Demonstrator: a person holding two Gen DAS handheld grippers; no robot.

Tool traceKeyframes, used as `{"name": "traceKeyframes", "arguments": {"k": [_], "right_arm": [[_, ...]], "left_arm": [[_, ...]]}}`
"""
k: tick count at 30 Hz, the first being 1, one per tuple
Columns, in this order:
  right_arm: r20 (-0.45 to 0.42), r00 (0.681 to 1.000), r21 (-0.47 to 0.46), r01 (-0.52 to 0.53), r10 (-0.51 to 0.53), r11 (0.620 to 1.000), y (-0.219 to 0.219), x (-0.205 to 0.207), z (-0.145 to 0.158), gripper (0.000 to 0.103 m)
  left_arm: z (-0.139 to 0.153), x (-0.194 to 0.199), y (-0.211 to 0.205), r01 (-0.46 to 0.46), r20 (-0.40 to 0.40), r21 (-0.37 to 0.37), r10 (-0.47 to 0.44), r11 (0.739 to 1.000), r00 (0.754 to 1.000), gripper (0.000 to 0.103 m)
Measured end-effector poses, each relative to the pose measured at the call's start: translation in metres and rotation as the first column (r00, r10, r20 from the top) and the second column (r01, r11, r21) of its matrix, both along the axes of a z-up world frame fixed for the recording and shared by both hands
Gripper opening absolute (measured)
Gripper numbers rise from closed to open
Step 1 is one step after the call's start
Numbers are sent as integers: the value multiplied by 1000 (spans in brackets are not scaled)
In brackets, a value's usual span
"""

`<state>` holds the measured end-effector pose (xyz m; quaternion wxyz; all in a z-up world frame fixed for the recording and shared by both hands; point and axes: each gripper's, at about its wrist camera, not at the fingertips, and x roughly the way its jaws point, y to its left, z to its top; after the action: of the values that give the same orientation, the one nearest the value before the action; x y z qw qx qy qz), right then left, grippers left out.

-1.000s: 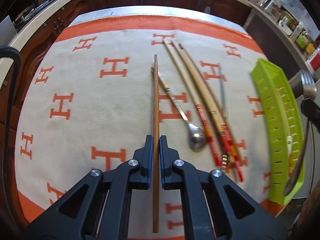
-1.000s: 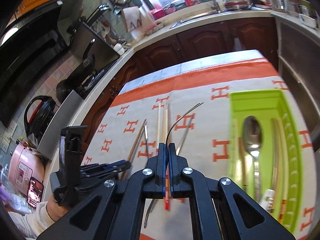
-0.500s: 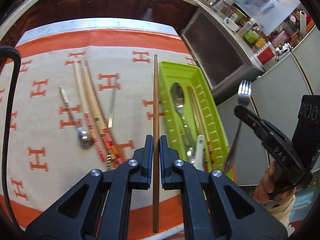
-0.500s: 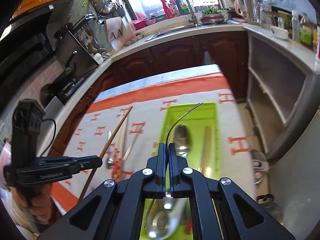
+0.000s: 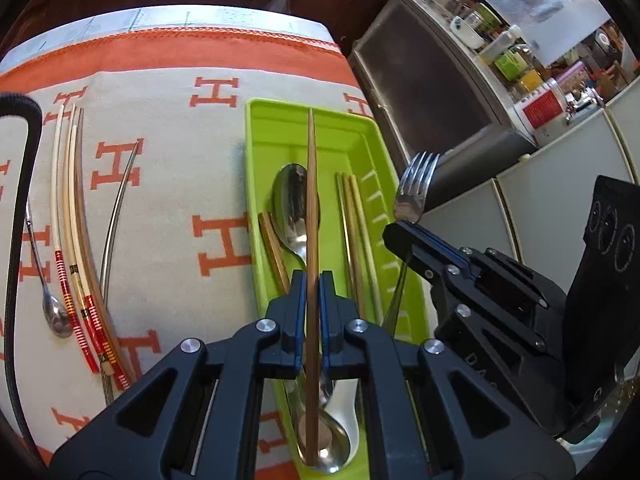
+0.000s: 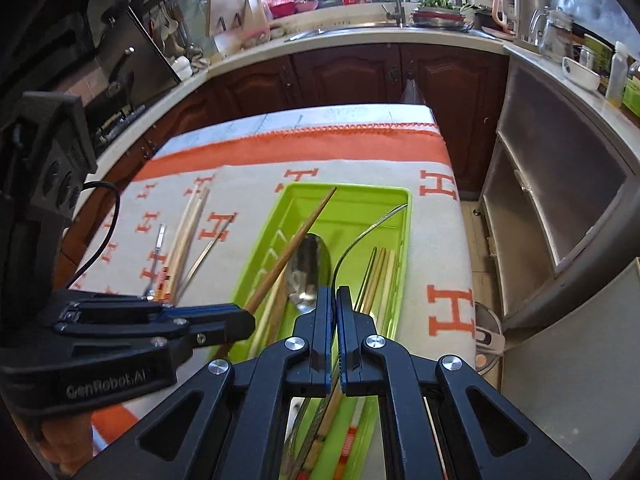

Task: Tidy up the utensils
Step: 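Carry the fork and brown chopstick over the green tray, then lower the fork and chopstick into the green tray and open both tools, then move both tools back over the remaining utensils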

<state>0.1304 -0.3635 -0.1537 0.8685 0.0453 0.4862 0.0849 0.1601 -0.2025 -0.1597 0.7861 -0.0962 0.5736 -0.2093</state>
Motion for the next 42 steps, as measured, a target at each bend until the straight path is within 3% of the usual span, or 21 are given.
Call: {"name": "traceKeyframes", "arguments": {"k": [8,14,20,29,42], "right_arm": [[-94,996,41,-1,5,999,-3,46,-46,4],[-91,996,45,16,-12,999,1,59,-51,21],[-70,997,67,47,-42,997,10,50,-31,22],[-15,998,118,59,-57,991,31,2,13,22],[7,999,201,52,-54,978,91,-68,47,24]], "left_arm": [[-8,7,-2,27,-4,-16,-27,1000,1000,4],[10,-7,13,33,17,-21,-33,999,999,4],[24,-22,35,16,50,40,-18,999,999,4],[40,-50,78,-40,121,130,24,991,992,4],[33,-82,137,-115,139,173,91,978,986,4]]}}
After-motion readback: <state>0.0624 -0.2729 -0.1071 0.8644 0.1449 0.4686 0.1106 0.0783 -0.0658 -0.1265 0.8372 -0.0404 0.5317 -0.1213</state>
